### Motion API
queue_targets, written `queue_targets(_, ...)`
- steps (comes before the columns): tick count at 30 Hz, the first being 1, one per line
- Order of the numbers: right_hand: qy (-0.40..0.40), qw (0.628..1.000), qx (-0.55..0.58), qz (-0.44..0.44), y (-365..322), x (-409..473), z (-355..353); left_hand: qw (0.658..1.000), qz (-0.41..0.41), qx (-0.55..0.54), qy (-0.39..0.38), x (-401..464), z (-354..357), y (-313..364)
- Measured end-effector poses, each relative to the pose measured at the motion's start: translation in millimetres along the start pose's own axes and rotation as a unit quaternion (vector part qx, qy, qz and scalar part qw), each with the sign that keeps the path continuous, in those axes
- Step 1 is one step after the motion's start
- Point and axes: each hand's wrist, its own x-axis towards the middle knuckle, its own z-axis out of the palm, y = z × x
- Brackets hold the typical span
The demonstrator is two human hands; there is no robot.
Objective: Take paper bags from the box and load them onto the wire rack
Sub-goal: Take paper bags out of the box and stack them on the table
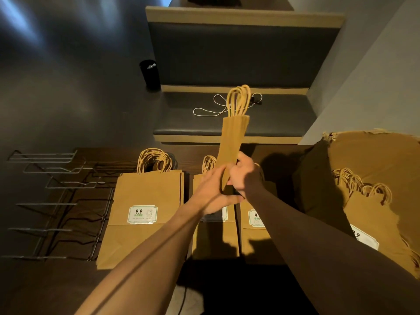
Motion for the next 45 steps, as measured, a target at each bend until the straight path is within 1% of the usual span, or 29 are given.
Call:
queue_targets(1,-0.008,1.000,-0.016,-0.005,0,0,1,1.000,0.001,0.002,0.023,2,2,5)
queue_targets(3,-0.032,0.999,0.032,-0.010,0,-3,3,0.995,0.004,0.034,0.095,3,0,12)
queue_targets(4,-0.043,0.998,0.050,-0.020,-1,-6,2,0.993,-0.006,0.021,0.114,3,-3,15)
queue_targets(5,-0.038,0.998,0.034,-0.039,-1,-7,-1,0.994,-0.020,-0.020,0.108,3,-6,14)
queue_targets(6,-0.009,0.998,0.013,-0.054,1,-5,-4,0.994,-0.031,-0.073,0.080,1,-9,14)
queue_targets(7,0.038,0.998,0.011,-0.042,5,0,-10,0.990,-0.037,-0.128,0.048,0,-10,14)
queue_targets(8,0.077,0.997,0.023,-0.001,7,4,-16,0.984,-0.042,-0.172,0.031,-1,-10,15)
queue_targets(9,0.091,0.993,0.048,0.053,11,5,-23,0.978,-0.051,-0.201,0.027,0,-8,13)
queue_targets(10,0.079,0.989,0.079,0.094,18,7,-28,0.972,-0.060,-0.226,0.027,0,-5,12)
queue_targets(11,0.060,0.987,0.100,0.108,24,6,-33,0.965,-0.061,-0.255,0.026,1,-1,13)
queue_targets(13,0.056,0.985,0.125,0.101,35,-2,-42,0.945,-0.054,-0.321,0.035,5,11,13)
queue_targets(14,0.071,0.984,0.134,0.096,41,-5,-47,0.943,-0.055,-0.327,0.044,6,17,14)
queue_targets(16,0.106,0.980,0.140,0.091,56,-8,-54,0.957,-0.066,-0.276,0.062,8,30,18)
queue_targets(20,0.164,0.971,0.131,0.117,86,-13,-68,0.976,-0.127,-0.169,0.056,15,71,20)
queue_targets(24,0.166,0.970,0.101,0.146,115,-15,-81,0.970,-0.196,-0.143,0.032,17,110,8)
queue_targets(27,0.154,0.967,0.078,0.187,134,-12,-78,0.969,-0.225,-0.099,0.015,16,128,2)
queue_targets(30,0.154,0.960,0.060,0.227,150,-8,-72,0.965,-0.246,-0.091,-0.003,20,139,-4)
queue_targets(32,0.147,0.962,0.021,0.230,160,-7,-73,0.962,-0.257,-0.093,-0.005,23,148,-6)
queue_targets(35,0.096,0.964,0.007,0.248,166,-11,-78,0.950,-0.291,-0.112,0.001,27,154,-9)
queue_targets(38,0.054,0.961,0.021,0.271,169,-13,-76,0.934,-0.336,-0.116,-0.035,25,154,-4)
queue_targets(41,0.039,0.959,0.000,0.279,170,-11,-73,0.935,-0.331,-0.127,-0.023,25,157,-4)
queue_targets(43,0.044,0.951,-0.052,0.301,168,-10,-75,0.938,-0.326,-0.121,-0.011,24,159,-4)
queue_targets(45,0.055,0.949,-0.075,0.301,168,-9,-75,0.937,-0.321,-0.136,-0.011,23,158,-8)
